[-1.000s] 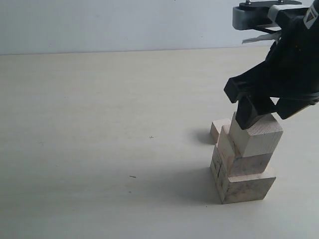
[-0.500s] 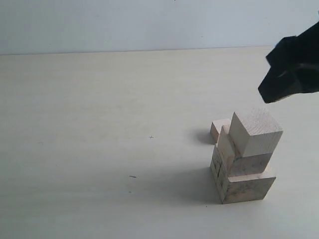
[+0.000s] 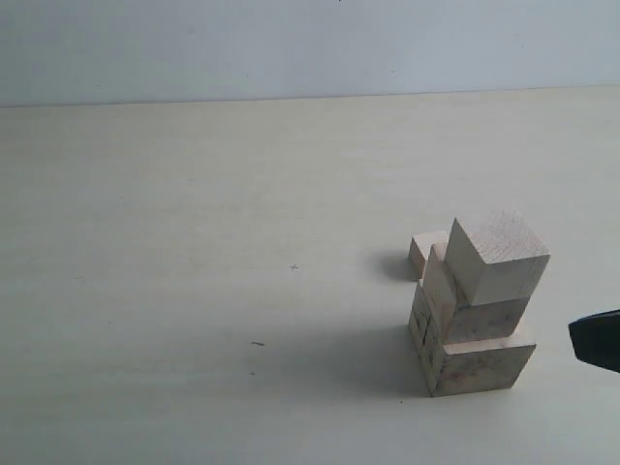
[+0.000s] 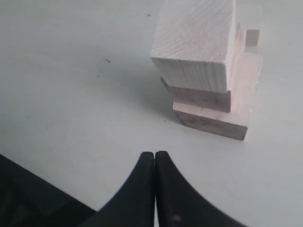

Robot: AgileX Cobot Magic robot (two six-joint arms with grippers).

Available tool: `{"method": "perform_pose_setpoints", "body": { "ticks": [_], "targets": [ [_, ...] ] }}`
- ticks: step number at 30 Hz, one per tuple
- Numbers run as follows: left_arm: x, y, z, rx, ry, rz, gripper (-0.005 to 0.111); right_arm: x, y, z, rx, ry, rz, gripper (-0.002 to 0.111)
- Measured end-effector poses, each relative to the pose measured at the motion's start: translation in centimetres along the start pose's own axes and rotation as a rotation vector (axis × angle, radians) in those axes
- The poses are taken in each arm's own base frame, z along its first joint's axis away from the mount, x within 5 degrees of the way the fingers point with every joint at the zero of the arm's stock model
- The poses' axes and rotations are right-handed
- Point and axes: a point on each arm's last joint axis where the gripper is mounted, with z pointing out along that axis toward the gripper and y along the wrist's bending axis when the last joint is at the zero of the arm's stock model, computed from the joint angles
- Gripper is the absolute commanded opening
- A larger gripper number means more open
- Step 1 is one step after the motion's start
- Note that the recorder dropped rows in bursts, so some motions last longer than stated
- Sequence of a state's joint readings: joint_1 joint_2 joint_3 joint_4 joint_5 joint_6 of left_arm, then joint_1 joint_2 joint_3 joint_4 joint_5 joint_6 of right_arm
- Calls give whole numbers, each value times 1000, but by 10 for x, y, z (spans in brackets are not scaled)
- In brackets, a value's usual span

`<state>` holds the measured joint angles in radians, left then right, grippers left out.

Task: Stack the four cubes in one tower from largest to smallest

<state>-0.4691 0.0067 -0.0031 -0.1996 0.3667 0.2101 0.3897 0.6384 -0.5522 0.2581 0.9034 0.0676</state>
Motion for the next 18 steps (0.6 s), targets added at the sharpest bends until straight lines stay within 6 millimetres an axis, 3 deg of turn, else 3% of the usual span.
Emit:
{"method": "perform_pose_setpoints", "body": {
  "ticks": [10, 18],
  "targets": [
    [0, 0, 0, 0, 0, 0, 0, -19, -2, 33, -7, 16, -2, 0],
    [0, 0, 0, 0, 0, 0, 0, -26, -4, 46, 7, 19, -8, 0]
  ]
}}
